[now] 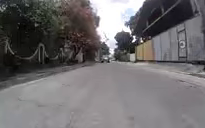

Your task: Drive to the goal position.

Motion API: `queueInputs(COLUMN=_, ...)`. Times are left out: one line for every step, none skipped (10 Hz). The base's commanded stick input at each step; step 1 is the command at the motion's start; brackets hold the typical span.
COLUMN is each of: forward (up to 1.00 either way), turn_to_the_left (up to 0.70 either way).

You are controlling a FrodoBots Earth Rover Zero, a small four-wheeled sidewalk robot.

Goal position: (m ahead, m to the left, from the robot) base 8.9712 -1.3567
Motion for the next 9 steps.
queueInputs(forward=1.00, turn_to_the_left=-0.36)
queueInputs(forward=1.00, turn_to_the_left=-0.36)
queueInputs(forward=1.00, turn_to_the_left=-0.34)
queueInputs(forward=1.00, turn_to_the_left=-0.01)
queueInputs(forward=1.00, turn_to_the_left=0.04)
queueInputs(forward=1.00, turn_to_the_left=0.04)
queueInputs(forward=1.00, turn_to_the_left=0.04)
queueInputs(forward=1.00, turn_to_the_left=0.04)
queueInputs(forward=1.00, turn_to_the_left=0.04)
